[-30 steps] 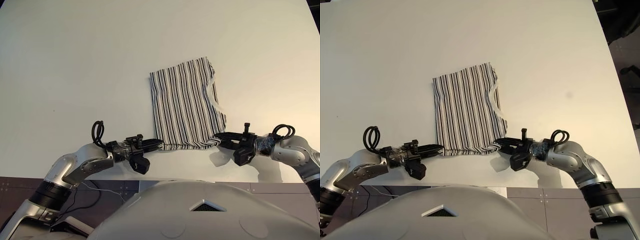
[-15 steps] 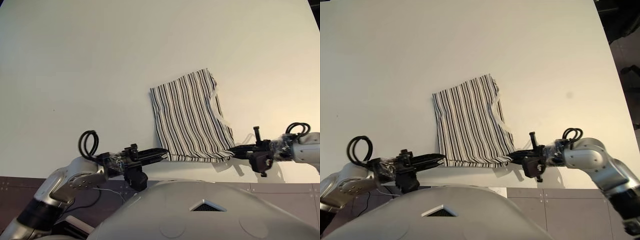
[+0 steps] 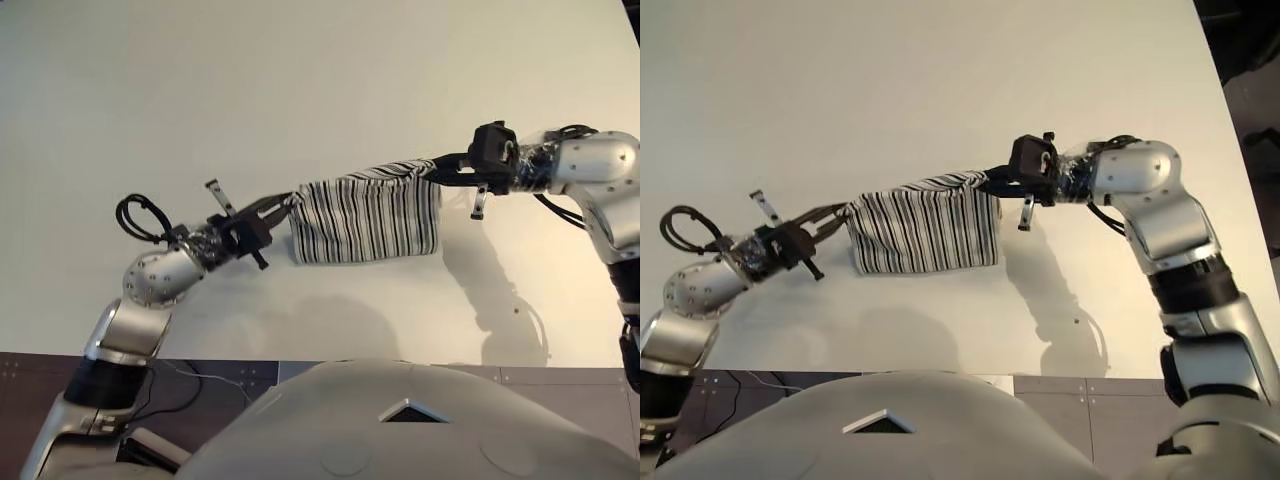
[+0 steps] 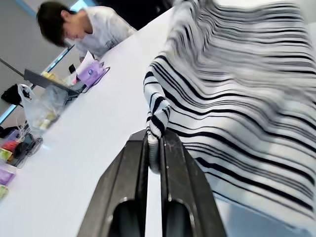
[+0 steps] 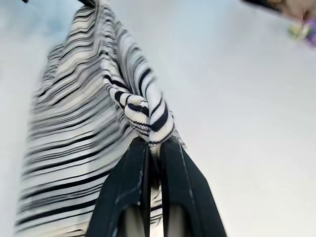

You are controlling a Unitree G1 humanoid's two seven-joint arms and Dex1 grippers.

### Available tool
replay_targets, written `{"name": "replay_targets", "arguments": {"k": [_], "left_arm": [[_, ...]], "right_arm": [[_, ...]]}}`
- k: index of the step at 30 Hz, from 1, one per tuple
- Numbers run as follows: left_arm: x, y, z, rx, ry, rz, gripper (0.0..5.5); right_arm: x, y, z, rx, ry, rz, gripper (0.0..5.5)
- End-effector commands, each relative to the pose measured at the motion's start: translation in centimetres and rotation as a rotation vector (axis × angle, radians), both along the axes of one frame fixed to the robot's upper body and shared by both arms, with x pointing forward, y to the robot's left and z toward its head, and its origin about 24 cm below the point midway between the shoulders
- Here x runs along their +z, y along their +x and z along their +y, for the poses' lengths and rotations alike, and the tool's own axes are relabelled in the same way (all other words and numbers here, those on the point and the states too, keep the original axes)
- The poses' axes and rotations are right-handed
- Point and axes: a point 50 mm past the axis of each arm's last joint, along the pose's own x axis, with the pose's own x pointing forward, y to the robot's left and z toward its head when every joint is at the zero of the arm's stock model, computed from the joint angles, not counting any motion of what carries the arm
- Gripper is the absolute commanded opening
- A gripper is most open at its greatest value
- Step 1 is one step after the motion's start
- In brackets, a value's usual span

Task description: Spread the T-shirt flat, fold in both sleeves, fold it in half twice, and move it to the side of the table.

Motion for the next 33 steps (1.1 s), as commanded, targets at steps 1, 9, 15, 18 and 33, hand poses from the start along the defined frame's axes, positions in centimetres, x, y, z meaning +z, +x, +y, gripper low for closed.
{"name": "replay_targets", "arguments": {"k": [1,9,15,18,33], "left_arm": [[-1.2,3.3,-0.4,0.025,0.013,0.075,0.14],[-5.3,5.4,0.1,0.133,0.091,0.238,0.85],[0.6,7.2,0.4,0.358,-0.357,-0.017,0.85],[1.4,7.4,0.9,0.452,-0.412,-0.054,0.85],[1.3,6.5,-1.6,0.285,-0.223,-0.129,0.85]], "right_arm": [[-1.9,2.3,0.1,-0.036,-0.063,0.038,0.10],[-5.3,3.0,-0.1,-0.152,-0.094,0.077,0.60],[-1.6,3.0,0.2,-0.271,0.189,-0.047,0.60],[0.5,2.4,2.8,-0.202,0.355,-0.048,0.60],[-12.6,1.2,-0.9,-0.591,-0.078,0.234,0.60]]}}
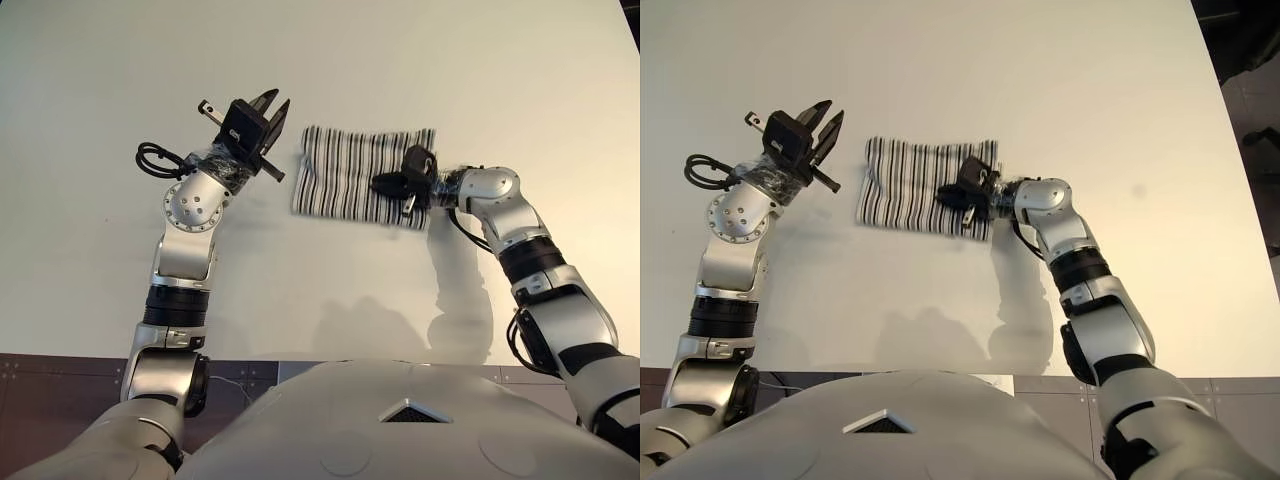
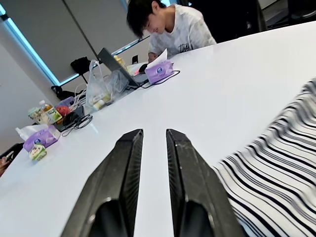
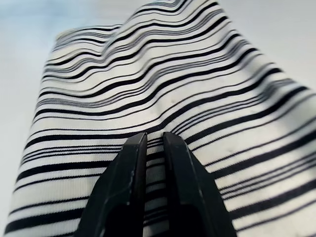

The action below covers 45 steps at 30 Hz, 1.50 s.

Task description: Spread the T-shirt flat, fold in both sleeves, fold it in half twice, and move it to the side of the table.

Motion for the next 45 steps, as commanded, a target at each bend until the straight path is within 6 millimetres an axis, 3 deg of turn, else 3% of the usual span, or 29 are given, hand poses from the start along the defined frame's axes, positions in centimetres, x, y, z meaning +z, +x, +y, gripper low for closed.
{"name": "replay_targets", "arguments": {"k": [1,2,4,5,6,8,10,17,22,24,26,30,34,40,45], "left_arm": [[-0.2,-0.8,0.2,-0.003,0.045,-0.009,0.85],[-0.3,-0.9,0.2,0.001,0.050,-0.013,0.85],[-0.3,-1.2,0.1,0.009,0.063,-0.028,0.85],[-0.2,-1.4,0.0,0.012,0.067,-0.037,0.85],[-0.2,-1.5,0.0,0.013,0.072,-0.046,0.85],[0.0,-1.7,-0.2,0.012,0.077,-0.058,0.85],[0.1,-2.0,-0.7,-0.008,0.089,-0.071,0.85],[0.0,-3.1,-1.5,-0.012,0.089,-0.080,0.85],[-0.2,-4.0,-2.5,0.001,0.035,-0.068,0.85],[1.3,-3.8,-1.8,0.099,-0.042,-0.106,0.85],[2.2,-4.1,-1.0,0.221,-0.120,-0.126,0.85],[1.7,-5.6,-1.3,0.395,-0.245,-0.082,0.85],[-0.6,-7.1,-2.5,0.439,-0.307,0.030,0.85],[-3.5,-7.3,-3.9,0.523,-0.357,0.121,0.85],[-4.4,-7.3,-3.5,0.562,-0.331,0.135,0.85]], "right_arm": [[-4.5,-0.8,-7.0,-0.403,-0.221,0.157,0.60],[-5.1,-1.6,-11.0,-0.621,-0.265,0.186,0.60],[-5.5,-5.1,-19.5,-1.119,-0.344,0.247,0.60],[-5.4,-7.2,-22.4,-1.305,-0.369,0.270,0.60],[-5.6,-9.0,-24.2,-1.417,-0.397,0.290,0.60],[-5.9,-11.2,-25.7,-1.530,-0.440,0.305,0.60],[-6.0,-11.5,-25.8,-1.549,-0.420,0.288,0.60],[-4.1,-7.2,-24.0,-1.457,-0.250,0.130,0.60],[-2.9,-4.2,-21.3,-1.335,-0.148,0.000,0.60],[0.4,-1.8,-19.4,-1.244,-0.001,-0.233,0.60],[3.9,-0.9,-15.5,-1.108,0.151,-0.425,0.60],[7.0,-3.8,-7.6,-0.975,0.350,-0.502,0.60],[6.7,-6.5,-2.9,-0.945,0.406,-0.426,0.60],[5.2,-7.9,-1.4,-0.979,0.315,-0.363,0.60],[4.4,-8.2,-0.9,-0.955,0.250,-0.363,0.60]]}}
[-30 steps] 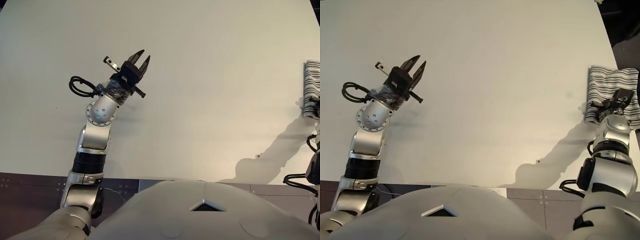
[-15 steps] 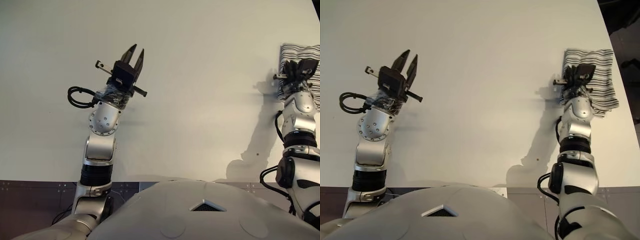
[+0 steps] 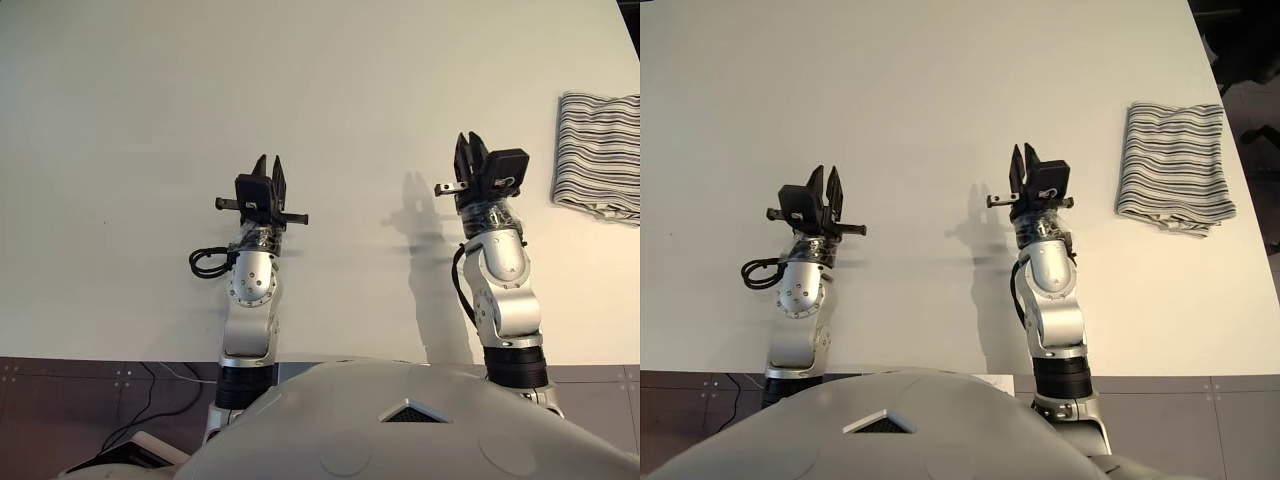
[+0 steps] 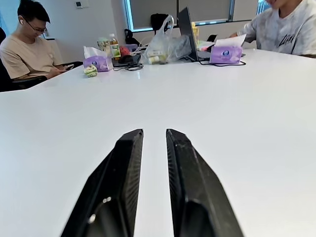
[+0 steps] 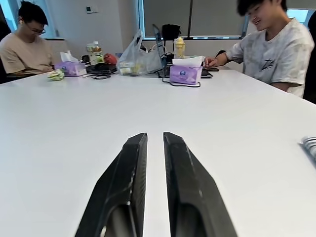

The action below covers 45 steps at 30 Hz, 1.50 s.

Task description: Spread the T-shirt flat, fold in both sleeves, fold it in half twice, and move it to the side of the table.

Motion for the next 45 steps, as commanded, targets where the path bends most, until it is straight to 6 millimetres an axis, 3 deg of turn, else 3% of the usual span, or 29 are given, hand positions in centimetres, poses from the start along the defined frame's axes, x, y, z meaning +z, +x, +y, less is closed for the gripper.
{"name": "replay_targets", "arguments": {"k": [1,9,23,29,32,36,38,40,42,45], "left_arm": [[-0.5,0.2,0.2,0.030,0.018,0.007,0.85],[0.0,1.9,0.6,0.049,0.041,-0.059,0.85],[0.3,2.8,0.2,-0.005,0.039,-0.104,0.85],[2.3,3.5,-0.7,0.001,0.006,-0.159,0.85],[3.7,3.7,-1.5,-0.002,-0.012,-0.184,0.85],[7.6,5.7,-1.9,0.178,-0.057,-0.294,0.85],[10.8,6.7,-3.2,0.197,-0.074,-0.424,0.85],[14.1,7.2,-4.1,0.202,-0.125,-0.515,0.85],[15.6,7.1,-5.3,0.194,-0.156,-0.534,0.85],[16.8,7.1,-6.8,0.245,-0.200,-0.597,0.85]], "right_arm": [[-0.6,-0.2,0.1,-0.007,-0.022,0.028,0.60],[-0.5,1.0,0.1,-0.027,-0.023,0.007,0.60],[-0.8,1.7,0.7,-0.001,-0.022,-0.001,0.60],[-1.5,1.6,3.5,0.107,0.100,0.152,0.60],[-2.4,0.2,5.3,0.353,0.258,0.323,0.60],[1.3,2.6,7.2,0.364,0.578,0.303,0.60],[4.0,3.9,8.3,0.346,0.758,0.256,0.60],[5.8,4.4,7.9,0.226,0.840,0.202,0.60],[8.6,5.1,8.0,0.135,0.595,0.016,0.60],[13.2,4.5,10.3,0.130,0.331,-0.351,0.60]]}}
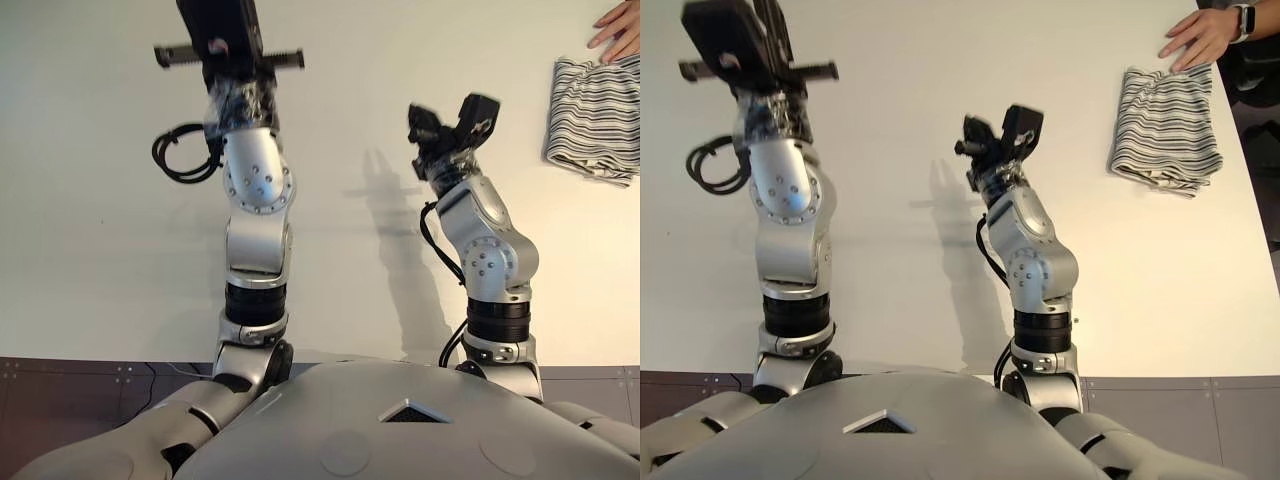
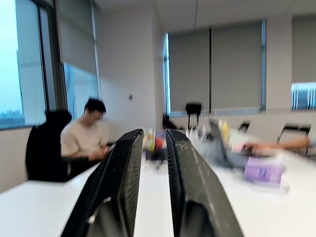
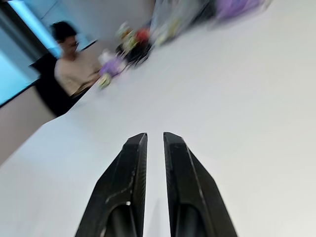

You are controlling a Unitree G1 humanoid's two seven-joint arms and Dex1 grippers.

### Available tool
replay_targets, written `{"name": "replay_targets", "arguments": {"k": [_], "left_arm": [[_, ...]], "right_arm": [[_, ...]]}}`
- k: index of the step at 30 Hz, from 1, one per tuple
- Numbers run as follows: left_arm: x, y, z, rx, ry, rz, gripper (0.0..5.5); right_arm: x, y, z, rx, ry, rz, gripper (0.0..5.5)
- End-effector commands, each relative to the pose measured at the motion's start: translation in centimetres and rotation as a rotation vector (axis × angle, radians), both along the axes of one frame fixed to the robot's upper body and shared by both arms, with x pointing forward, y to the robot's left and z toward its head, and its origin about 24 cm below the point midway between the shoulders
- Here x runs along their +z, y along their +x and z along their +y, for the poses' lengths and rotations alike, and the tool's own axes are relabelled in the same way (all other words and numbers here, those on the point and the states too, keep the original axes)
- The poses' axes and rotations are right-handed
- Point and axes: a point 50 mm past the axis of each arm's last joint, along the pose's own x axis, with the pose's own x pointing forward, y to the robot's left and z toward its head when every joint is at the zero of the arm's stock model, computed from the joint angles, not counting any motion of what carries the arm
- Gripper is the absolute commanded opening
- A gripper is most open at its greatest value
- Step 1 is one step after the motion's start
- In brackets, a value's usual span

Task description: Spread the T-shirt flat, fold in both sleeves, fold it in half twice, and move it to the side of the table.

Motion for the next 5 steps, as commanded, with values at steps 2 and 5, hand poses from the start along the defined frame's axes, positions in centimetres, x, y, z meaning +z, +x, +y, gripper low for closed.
{"name": "replay_targets", "arguments": {"k": [2,5], "left_arm": [[2.6,-0.2,-2.8,0.142,-0.174,-0.091,0.85],[3.1,0.1,-3.0,0.260,-0.173,-0.096,0.85]], "right_arm": [[9.0,-1.2,6.3,-0.069,-0.054,-0.553,0.60],[9.5,-0.6,5.8,-0.149,-0.049,-0.595,0.60]]}}
